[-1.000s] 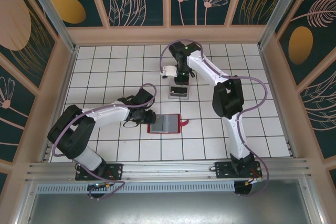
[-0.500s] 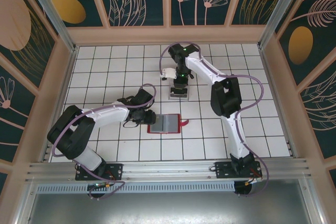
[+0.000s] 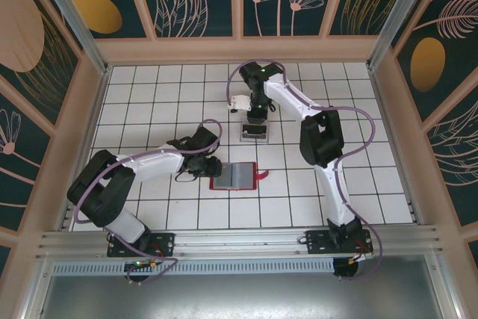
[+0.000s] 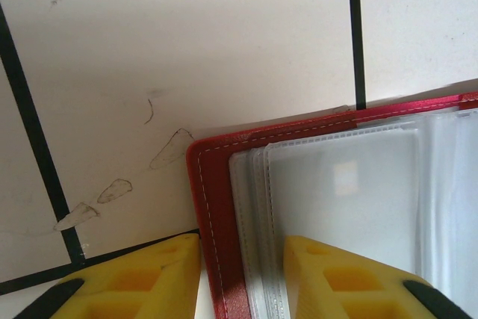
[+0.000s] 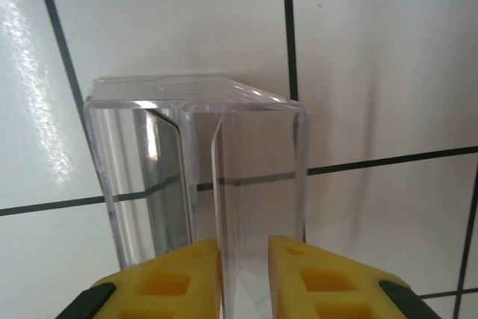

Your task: Take the credit cards out of the card holder

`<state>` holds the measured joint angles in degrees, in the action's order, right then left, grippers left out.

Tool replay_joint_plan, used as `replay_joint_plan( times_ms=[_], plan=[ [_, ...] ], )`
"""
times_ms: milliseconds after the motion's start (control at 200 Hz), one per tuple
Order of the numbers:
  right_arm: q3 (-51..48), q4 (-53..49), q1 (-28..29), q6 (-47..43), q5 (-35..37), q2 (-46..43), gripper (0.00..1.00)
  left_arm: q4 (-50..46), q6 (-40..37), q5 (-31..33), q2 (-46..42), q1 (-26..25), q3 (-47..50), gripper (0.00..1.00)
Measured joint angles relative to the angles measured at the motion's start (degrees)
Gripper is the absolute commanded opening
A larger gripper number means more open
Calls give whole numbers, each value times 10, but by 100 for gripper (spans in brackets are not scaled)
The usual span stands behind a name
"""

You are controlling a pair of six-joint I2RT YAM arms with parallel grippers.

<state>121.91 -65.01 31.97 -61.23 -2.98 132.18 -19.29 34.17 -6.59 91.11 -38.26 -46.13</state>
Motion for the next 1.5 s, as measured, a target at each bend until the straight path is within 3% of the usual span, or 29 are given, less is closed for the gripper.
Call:
replay_joint_plan(
  times_ms=[866, 1076, 1186, 1501],
  plan=[
    [-28, 93, 0, 33, 45, -65, 26, -3, 0, 9, -3, 0, 0, 36],
    [-69, 130, 0, 134, 24, -99, 25, -20, -1, 33, -13, 0, -1, 36],
    [-134, 168, 0, 204, -2, -143, 20, -25, -1, 45, -22, 0, -1, 36],
    [-330, 315, 1, 485, -50, -289, 10, -28, -1, 52, -26, 0, -17, 37]
  ],
)
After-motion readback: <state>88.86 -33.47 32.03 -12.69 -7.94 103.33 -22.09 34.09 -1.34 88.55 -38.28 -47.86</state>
